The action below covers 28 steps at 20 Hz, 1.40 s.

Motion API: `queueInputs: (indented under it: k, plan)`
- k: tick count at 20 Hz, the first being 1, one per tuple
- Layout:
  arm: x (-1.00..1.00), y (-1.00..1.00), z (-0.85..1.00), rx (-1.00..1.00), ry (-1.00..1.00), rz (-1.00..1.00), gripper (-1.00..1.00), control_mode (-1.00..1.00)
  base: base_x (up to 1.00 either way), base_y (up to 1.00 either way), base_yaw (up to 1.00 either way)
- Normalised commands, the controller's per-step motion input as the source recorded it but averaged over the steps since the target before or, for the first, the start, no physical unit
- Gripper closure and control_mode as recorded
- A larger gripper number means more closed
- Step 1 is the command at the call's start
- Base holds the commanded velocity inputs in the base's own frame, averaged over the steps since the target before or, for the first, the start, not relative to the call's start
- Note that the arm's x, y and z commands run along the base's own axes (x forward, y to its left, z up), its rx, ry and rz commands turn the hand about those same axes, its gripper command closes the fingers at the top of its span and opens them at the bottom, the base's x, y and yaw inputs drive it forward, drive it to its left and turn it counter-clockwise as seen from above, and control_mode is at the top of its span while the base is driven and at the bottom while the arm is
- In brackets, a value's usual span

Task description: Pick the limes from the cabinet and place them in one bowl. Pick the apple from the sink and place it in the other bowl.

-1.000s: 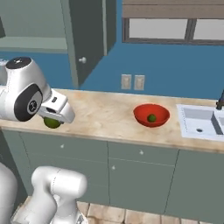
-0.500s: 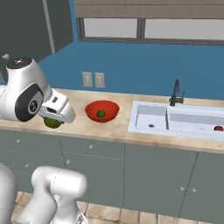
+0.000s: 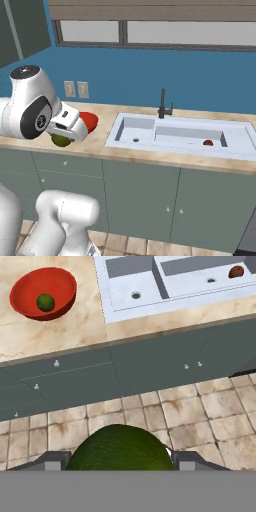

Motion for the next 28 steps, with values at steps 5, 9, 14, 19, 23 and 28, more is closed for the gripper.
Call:
queueInputs:
  k: [5, 9, 14, 19, 23, 28]
  plan:
    - [0.0, 0.0, 0.0, 0.0, 0.0, 0.0, 1.0, 1.0, 0.25, -0.04, 0.01]
    - [0.0, 0.0, 0.0, 0.0, 0.0, 0.0, 1.0, 1.0, 0.46, -0.04, 0.01]
    - [0.0, 0.0, 0.0, 0.0, 0.0, 0.0, 1.0, 1.0, 0.46, -0.02, 0.01]
    - [0.0, 0.0, 0.0, 0.0, 0.0, 0.0, 1.0, 1.0, 0.4, -0.02, 0.01]
    - [0.0, 0.0, 0.0, 0.0, 0.0, 0.0, 1.0, 1.0, 0.38, -0.01, 0.01]
    - [0.0, 0.0, 0.0, 0.0, 0.0, 0.0, 1.0, 1.0, 0.42, -0.03, 0.01]
